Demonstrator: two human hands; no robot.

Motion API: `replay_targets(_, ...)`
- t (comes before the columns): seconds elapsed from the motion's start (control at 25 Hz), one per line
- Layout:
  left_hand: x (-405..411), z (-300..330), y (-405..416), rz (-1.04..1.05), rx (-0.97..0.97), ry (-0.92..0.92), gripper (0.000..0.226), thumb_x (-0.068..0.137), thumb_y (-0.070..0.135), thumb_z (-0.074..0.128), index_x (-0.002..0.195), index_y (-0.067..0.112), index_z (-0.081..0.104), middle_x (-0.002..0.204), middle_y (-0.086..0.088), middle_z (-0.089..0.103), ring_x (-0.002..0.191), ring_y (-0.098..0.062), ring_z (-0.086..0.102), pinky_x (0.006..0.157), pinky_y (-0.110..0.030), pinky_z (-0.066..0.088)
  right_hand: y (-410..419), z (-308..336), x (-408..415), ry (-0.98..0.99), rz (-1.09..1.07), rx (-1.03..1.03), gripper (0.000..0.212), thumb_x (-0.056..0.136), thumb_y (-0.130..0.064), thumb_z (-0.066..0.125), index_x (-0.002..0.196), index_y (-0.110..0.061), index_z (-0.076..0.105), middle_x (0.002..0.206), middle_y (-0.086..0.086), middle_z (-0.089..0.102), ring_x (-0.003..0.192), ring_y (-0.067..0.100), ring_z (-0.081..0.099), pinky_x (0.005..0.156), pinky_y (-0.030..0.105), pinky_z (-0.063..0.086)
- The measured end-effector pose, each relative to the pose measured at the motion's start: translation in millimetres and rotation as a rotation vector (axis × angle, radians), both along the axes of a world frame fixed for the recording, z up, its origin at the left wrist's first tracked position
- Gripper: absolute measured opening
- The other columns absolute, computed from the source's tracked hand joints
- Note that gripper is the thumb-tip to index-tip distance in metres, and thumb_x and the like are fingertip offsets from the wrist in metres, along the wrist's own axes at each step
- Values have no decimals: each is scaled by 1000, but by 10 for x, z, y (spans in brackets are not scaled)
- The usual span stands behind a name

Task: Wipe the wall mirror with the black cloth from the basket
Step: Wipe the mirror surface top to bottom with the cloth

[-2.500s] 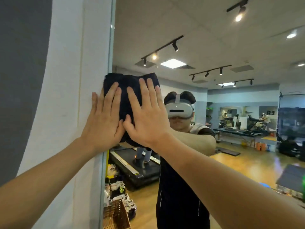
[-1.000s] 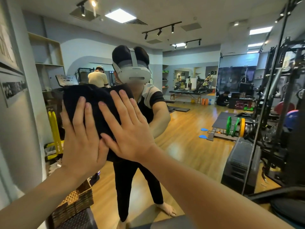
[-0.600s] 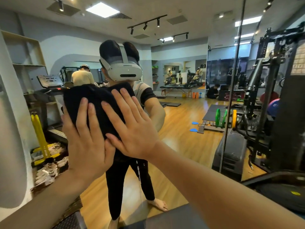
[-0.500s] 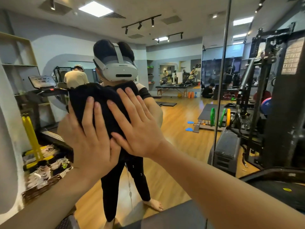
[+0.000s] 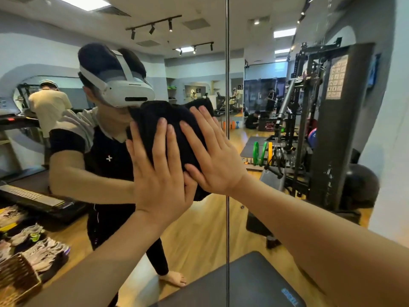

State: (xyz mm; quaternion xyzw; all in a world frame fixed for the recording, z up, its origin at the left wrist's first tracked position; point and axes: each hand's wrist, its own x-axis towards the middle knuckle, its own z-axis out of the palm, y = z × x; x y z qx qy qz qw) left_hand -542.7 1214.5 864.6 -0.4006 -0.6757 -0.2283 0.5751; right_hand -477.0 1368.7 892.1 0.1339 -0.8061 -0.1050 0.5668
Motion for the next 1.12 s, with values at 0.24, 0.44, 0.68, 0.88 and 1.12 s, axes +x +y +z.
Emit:
replay_targets(0.24,84,-64,368,13,4,13,70,100,32,37,158,-6,27,165,-26,24,150,-61,16,126,-65,12,352,-81,87,-14,-32,-23,74,104,-48,27,154,6,37,162,38,25,156,51,17,123,64,24)
replay_targets(0.44,75,-189,304,7,-32,24,70,102,32,40,159,-5,25,166,-23,20,151,-59,12,127,-64,13,282,-256,88,0,-28,-105,75,103,-47,31,155,7,37,162,39,23,156,52,15,125,65,21)
replay_targets(0.68,109,-721,102,4,-160,-64,69,105,30,38,162,-3,16,171,-19,8,155,-55,1,126,-65,15,153,-840,127,-69,-43,-168,76,97,-42,44,157,4,33,164,38,18,157,52,10,125,66,18)
replay_targets(0.88,111,-773,-113,24,-248,-66,69,106,32,36,163,1,14,172,-17,10,157,-50,1,128,-59,17,-20,-991,106,-52,-75,-238,75,98,-45,44,157,1,37,163,39,17,156,54,9,124,68,18)
replay_targets(1.12,-41,-822,-603,83,-329,-51,73,105,37,36,164,4,11,173,-16,9,157,-48,4,128,-60,14,-465,-1080,10,-93,-117,-235,75,99,-48,43,161,-6,32,165,37,12,156,54,5,123,69,17)
